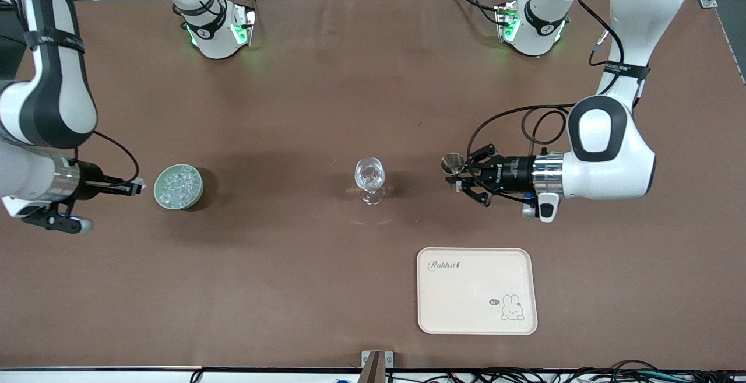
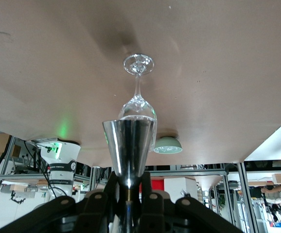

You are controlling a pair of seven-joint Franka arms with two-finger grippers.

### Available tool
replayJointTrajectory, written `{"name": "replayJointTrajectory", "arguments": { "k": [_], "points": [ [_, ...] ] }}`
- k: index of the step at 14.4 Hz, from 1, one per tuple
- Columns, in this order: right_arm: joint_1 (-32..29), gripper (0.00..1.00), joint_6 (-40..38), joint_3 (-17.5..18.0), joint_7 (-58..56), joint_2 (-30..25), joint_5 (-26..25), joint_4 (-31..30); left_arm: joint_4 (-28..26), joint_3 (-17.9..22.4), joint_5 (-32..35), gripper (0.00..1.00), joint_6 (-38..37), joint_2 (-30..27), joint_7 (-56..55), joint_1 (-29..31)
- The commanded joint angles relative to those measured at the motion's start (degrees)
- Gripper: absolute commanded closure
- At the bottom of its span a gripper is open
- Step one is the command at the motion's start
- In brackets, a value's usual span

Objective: Pour wine and add ice with both arms
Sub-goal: 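Carry the jigger to the wine glass while the right gripper lifts the ice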

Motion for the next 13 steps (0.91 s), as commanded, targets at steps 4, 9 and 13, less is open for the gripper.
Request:
{"name": "replayJointTrajectory", "arguments": {
  "k": [4, 9, 13],
  "points": [
    [2.1, 0.96, -5.8, 0.7, 4.0, -1.3, 0.3, 7.1, 3.0, -7.6, 12.6, 0.99, 8.1, 2.3, -7.4, -0.6],
    [8.3, 0.96, -6.0, 0.8, 15.8, -3.8, 3.5, 7.2, 4.6, -11.8, 21.7, 0.99, 14.3, 4.9, -14.9, -0.7],
    [13.7, 0.97, -6.7, 0.8, 24.9, -4.2, 4.6, 7.2, 7.3, -13.8, 25.9, 0.99, 18.9, 8.1, -21.3, -1.9]
  ]
}}
